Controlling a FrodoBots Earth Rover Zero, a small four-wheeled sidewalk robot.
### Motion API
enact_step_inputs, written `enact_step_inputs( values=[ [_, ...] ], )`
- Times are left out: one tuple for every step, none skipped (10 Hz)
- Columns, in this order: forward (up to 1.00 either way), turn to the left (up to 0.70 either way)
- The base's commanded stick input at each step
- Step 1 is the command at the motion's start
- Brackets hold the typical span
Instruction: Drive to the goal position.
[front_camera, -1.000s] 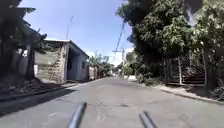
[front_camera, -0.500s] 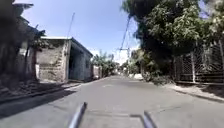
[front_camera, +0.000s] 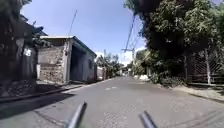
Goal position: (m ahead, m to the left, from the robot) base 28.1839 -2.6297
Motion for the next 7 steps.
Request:
enact_step_inputs(
  values=[
    [1.0,-0.24],
    [1.0,-0.28],
    [1.0,-0.32],
    [1.0,-0.36],
    [1.0,-0.39],
    [1.0,-0.38],
    [1.0,-0.37]
  ],
)
